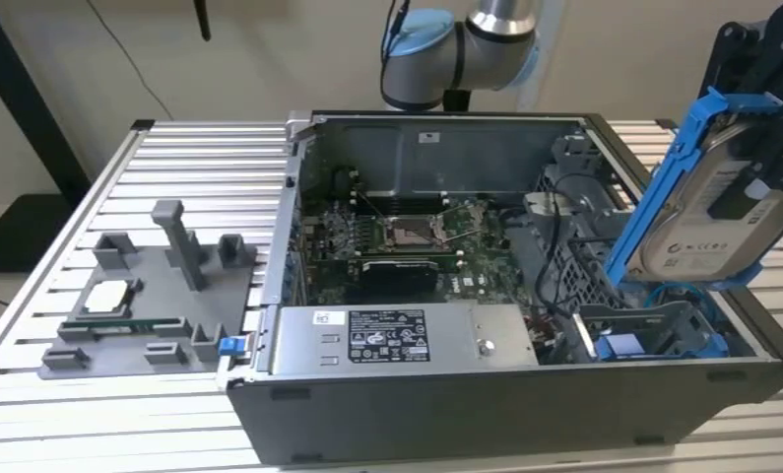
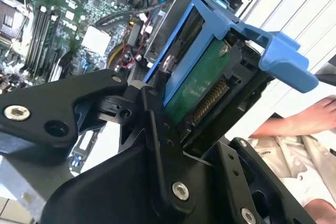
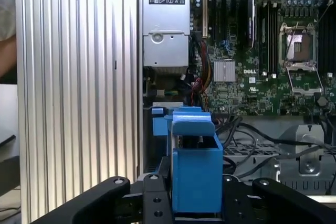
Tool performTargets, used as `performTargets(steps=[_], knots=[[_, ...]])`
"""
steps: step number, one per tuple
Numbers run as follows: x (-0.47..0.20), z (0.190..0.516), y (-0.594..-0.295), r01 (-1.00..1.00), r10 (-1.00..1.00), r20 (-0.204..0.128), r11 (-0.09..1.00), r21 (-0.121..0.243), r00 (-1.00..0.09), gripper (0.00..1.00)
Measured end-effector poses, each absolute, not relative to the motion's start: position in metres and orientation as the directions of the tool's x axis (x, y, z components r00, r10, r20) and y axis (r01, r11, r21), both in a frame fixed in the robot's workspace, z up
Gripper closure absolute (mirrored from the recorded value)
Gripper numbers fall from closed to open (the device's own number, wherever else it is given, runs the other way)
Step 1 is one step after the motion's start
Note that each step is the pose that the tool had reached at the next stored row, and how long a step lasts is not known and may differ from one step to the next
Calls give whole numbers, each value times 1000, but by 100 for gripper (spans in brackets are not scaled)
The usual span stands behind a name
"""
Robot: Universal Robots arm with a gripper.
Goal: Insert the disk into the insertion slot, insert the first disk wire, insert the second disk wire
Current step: 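Insert the disk into the insertion slot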
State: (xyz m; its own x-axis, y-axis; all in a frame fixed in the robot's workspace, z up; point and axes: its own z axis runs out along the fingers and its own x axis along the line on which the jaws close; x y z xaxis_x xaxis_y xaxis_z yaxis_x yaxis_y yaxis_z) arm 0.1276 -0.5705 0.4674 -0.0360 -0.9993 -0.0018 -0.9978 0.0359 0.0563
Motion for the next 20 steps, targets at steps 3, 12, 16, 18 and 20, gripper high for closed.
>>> performTargets(steps=[3,12,16,18,20], knots=[[130,462,-570,-998,-999,-2,38,56,-39,100],[131,446,-571,-997,-999,-2,48,57,-48,100],[131,438,-571,-997,-999,-2,51,57,-51,100],[131,435,-571,-997,-999,-2,52,57,-52,100],[131,431,-571,-997,-999,-2,53,57,-53,100]])
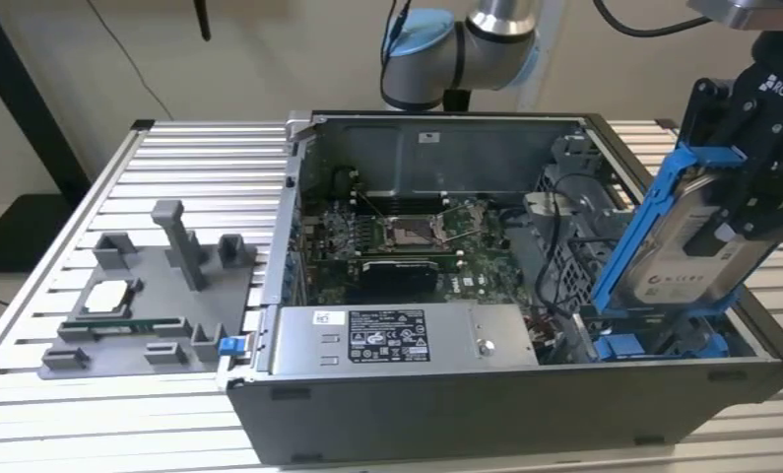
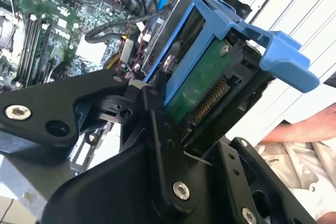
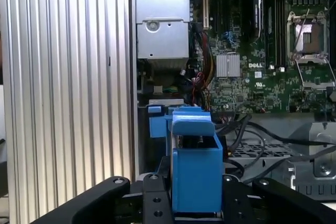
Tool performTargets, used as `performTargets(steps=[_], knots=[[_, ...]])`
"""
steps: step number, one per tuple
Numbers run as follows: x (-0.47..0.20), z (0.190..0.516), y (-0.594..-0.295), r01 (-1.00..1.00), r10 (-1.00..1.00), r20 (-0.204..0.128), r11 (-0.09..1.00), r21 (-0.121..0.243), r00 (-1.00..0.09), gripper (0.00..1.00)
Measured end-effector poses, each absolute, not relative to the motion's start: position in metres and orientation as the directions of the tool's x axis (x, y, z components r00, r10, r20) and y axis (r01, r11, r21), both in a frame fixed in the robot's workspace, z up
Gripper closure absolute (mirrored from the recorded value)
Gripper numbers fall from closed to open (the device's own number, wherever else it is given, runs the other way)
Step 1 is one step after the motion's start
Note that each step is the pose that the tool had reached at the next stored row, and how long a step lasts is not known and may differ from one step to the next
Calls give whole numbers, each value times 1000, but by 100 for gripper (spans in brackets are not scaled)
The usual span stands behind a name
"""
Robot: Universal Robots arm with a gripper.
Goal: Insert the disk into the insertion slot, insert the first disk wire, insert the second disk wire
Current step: 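Insert the disk into the insertion slot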
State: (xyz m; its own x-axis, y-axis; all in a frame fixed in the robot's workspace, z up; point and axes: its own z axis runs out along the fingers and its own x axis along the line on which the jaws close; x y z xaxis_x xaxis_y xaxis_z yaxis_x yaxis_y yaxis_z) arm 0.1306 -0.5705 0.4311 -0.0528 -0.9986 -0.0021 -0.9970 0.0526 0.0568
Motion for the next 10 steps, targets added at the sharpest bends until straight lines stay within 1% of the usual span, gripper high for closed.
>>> performTargets(steps=[10], knots=[[132,415,-571,-997,-999,-2,54,58,-54,100]])
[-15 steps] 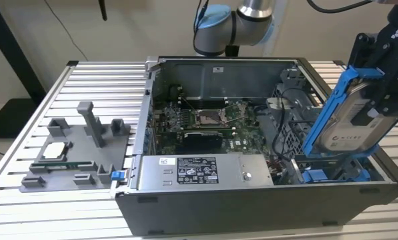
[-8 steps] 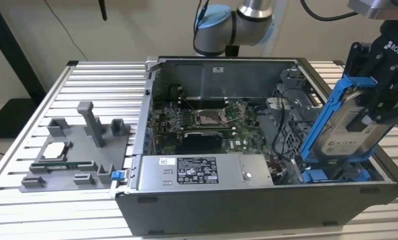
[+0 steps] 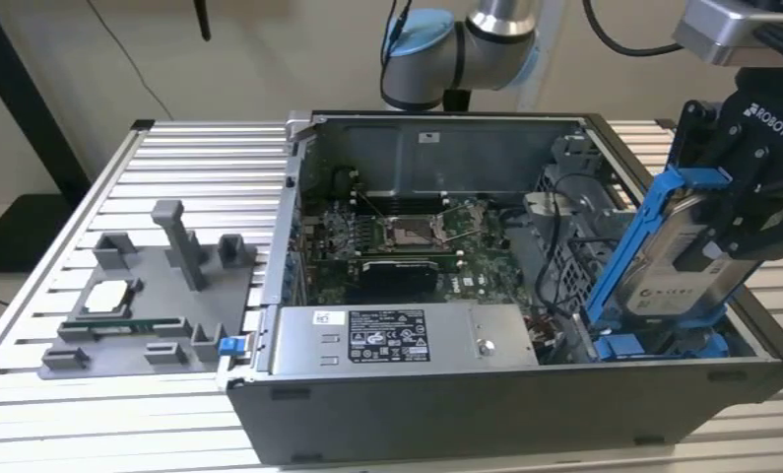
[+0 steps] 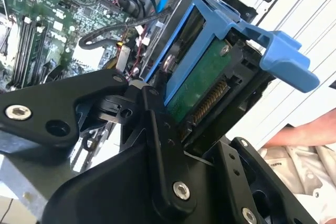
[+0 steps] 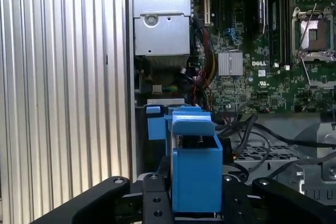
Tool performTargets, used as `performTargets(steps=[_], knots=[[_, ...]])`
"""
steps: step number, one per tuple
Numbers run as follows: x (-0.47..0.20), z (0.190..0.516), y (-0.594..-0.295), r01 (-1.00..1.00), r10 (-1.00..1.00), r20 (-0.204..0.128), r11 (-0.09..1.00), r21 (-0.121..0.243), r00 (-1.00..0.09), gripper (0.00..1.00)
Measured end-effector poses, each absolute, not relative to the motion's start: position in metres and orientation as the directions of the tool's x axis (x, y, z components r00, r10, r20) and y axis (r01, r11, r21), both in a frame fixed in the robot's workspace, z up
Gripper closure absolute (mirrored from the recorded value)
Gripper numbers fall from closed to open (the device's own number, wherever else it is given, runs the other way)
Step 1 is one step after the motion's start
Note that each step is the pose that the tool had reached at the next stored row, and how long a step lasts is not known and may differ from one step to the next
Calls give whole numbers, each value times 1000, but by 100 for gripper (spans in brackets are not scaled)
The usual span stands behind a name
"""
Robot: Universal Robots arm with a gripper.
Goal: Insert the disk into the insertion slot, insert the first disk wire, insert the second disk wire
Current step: 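Insert the disk into the insertion slot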
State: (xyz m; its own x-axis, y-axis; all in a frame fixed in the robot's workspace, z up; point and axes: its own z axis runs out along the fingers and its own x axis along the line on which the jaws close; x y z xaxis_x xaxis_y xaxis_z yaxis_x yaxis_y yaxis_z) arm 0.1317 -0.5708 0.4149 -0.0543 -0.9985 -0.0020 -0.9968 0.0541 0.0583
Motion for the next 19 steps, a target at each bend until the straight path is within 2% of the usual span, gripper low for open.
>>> performTargets(steps=[19], knots=[[132,389,-570,-997,-999,-2,54,60,-54,100]])
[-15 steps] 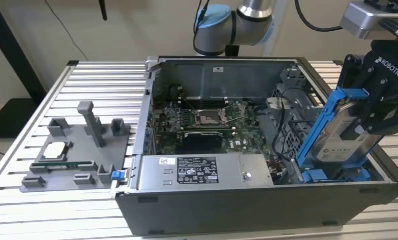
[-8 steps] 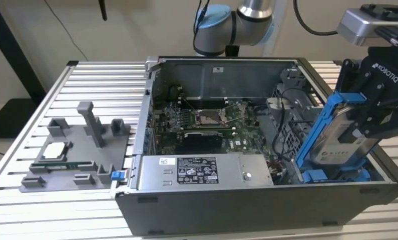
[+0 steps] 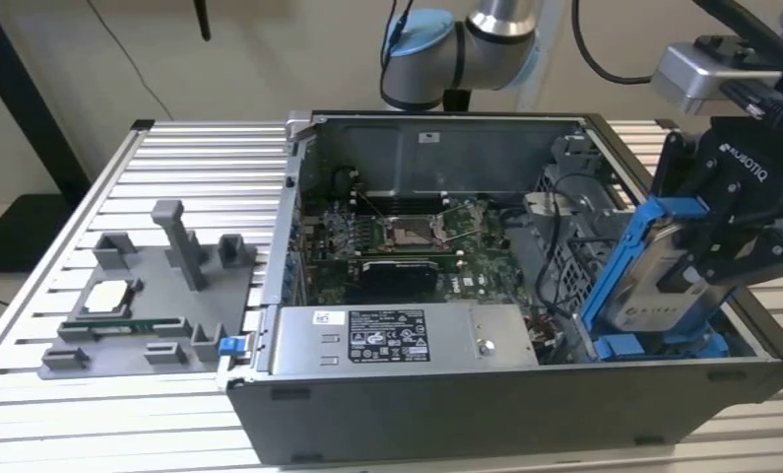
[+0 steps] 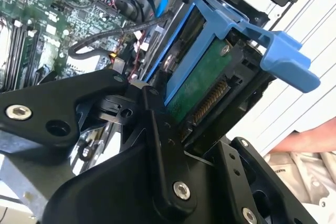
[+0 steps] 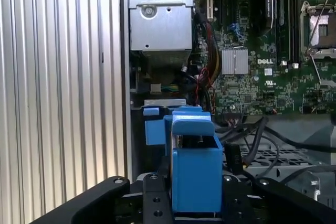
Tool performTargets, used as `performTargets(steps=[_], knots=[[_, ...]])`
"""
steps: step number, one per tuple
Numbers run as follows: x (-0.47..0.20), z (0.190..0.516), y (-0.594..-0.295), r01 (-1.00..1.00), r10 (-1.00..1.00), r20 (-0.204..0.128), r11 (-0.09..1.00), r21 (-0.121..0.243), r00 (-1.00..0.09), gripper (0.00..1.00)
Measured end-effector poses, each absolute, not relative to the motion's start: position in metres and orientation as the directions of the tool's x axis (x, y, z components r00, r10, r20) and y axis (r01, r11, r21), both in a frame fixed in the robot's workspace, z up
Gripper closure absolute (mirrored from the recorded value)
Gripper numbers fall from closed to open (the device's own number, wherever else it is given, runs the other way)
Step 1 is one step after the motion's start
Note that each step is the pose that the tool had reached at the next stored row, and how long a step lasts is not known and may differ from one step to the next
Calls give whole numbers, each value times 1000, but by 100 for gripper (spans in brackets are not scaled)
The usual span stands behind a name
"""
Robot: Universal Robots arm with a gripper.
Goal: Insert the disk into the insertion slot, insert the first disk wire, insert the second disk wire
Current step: 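Insert the disk into the insertion slot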
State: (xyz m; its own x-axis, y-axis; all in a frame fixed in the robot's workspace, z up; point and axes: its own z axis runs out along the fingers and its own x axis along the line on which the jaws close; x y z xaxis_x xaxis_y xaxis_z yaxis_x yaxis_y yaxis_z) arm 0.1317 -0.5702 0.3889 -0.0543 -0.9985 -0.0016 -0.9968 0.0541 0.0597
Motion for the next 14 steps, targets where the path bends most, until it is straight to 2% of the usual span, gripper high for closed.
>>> performTargets(steps=[14], knots=[[132,382,-568,-997,-999,-2,54,60,-54,100]])
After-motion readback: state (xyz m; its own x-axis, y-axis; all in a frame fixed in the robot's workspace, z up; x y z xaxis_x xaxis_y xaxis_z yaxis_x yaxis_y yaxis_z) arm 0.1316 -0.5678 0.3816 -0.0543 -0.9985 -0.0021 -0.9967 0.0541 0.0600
